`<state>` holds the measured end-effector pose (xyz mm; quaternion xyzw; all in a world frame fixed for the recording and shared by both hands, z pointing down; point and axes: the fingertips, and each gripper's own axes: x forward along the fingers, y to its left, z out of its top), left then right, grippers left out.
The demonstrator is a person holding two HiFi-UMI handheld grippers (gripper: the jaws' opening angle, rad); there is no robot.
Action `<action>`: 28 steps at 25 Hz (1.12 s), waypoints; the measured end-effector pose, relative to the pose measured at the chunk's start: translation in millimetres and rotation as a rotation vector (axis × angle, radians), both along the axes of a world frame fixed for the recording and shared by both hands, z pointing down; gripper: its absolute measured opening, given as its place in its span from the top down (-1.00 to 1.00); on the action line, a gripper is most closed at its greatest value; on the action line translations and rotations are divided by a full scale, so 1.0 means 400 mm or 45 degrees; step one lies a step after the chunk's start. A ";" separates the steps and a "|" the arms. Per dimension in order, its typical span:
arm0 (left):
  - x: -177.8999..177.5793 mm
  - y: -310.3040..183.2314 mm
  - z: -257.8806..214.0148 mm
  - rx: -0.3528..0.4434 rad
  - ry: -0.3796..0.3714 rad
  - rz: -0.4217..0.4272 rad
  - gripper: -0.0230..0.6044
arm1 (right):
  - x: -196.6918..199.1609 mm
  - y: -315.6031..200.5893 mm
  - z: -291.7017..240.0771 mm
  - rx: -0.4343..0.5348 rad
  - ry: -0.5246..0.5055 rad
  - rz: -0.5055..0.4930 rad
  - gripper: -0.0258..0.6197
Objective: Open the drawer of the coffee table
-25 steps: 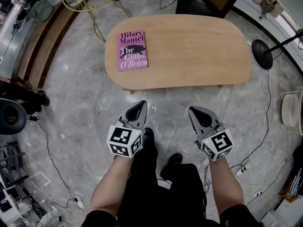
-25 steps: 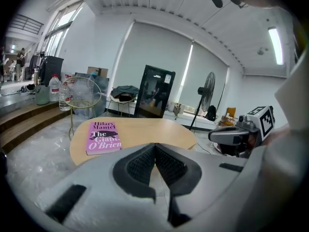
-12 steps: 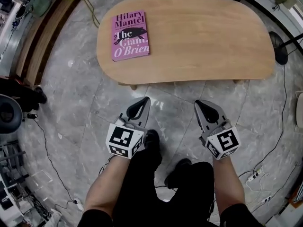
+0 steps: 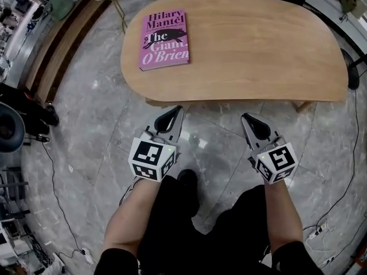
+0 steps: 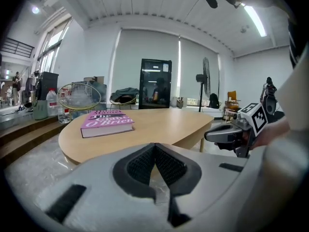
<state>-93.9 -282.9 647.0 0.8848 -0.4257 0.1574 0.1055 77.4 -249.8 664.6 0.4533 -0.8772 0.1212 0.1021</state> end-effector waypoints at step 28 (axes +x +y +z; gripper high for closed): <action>-0.230 -0.029 0.119 0.004 -0.084 -0.319 0.64 | 0.172 -0.089 0.165 -0.090 0.067 0.159 0.32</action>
